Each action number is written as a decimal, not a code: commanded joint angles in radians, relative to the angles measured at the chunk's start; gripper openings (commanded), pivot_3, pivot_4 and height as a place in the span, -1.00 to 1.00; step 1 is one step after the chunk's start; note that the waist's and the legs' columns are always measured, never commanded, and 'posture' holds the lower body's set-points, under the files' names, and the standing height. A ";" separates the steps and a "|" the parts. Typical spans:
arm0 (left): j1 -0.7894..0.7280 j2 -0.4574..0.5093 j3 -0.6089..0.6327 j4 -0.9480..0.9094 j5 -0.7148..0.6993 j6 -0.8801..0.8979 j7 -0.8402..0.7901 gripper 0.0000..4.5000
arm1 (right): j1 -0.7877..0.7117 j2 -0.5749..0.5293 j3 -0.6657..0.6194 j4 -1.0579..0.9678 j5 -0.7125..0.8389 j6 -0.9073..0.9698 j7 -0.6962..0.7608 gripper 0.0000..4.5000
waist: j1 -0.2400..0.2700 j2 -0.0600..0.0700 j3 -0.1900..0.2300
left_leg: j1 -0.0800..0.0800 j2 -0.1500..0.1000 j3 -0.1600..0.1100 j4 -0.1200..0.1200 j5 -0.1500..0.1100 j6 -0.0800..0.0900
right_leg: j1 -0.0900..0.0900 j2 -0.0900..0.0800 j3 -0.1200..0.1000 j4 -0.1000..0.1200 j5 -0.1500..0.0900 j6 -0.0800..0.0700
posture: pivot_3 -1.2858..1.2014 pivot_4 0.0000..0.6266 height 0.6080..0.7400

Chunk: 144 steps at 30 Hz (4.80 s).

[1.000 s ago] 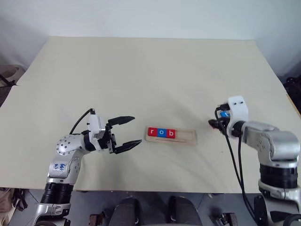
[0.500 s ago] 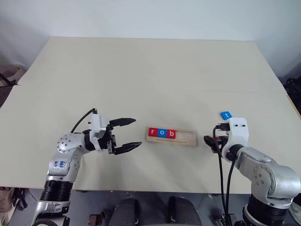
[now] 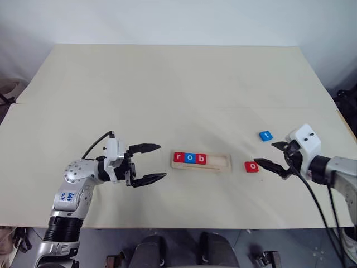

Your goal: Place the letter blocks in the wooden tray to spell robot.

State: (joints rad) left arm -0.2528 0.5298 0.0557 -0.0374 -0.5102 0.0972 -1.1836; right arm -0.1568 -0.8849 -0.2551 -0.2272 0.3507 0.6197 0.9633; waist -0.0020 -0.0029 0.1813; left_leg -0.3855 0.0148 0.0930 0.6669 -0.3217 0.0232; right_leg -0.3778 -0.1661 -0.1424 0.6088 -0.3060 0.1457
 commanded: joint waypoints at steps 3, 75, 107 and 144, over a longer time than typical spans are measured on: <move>0.016 0.032 0.027 -0.073 -0.031 0.010 -0.008 1.00 | -0.035 -0.077 0.102 0.189 -0.053 -0.390 0.290 0.99 | 0.004 -0.001 0.001 | 0.000 0.000 0.000 0.001 0.000 0.000 | 0.001 0.000 -0.001 0.000 0.000 0.001 | 0.03 -0.52 1.00; -0.030 -0.045 -0.024 -0.013 0.032 -0.069 0.050 1.00 | -0.489 0.200 0.467 0.489 -0.206 -0.448 0.351 0.56 | 0.001 -0.001 0.001 | -0.004 0.001 -0.003 0.013 0.000 0.000 | 0.002 -0.001 -0.004 0.004 0.001 0.001 | 0.03 -0.52 1.00; -0.163 -0.093 -0.028 0.194 0.056 -0.056 0.039 1.00 | 0.475 0.459 -0.343 -0.118 0.019 -0.475 -0.292 0.98 | 0.022 0.001 0.000 | -0.001 0.000 -0.001 0.011 -0.001 0.000 | 0.002 0.000 0.001 0.005 0.001 0.001 | 0.03 -0.52 1.00; -0.135 -0.092 -0.027 0.082 0.064 -0.076 0.070 1.00 | -0.269 0.328 -0.037 0.396 -0.089 -0.014 -0.605 -0.35 | 0.020 0.001 0.000 | -0.002 0.001 -0.001 0.013 -0.002 0.001 | 0.001 0.000 0.001 0.006 0.001 0.001 | 0.03 -0.52 1.00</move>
State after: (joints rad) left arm -0.3927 0.4320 0.0169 0.0851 -0.4270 0.0236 -1.1154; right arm -0.4357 -0.5572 -0.2707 0.2088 0.2468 0.5950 0.3670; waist 0.0180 -0.0020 0.1810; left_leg -0.3879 0.0157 0.0923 0.6793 -0.3233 0.0242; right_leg -0.3770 -0.1660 -0.1414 0.6146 -0.3053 0.1464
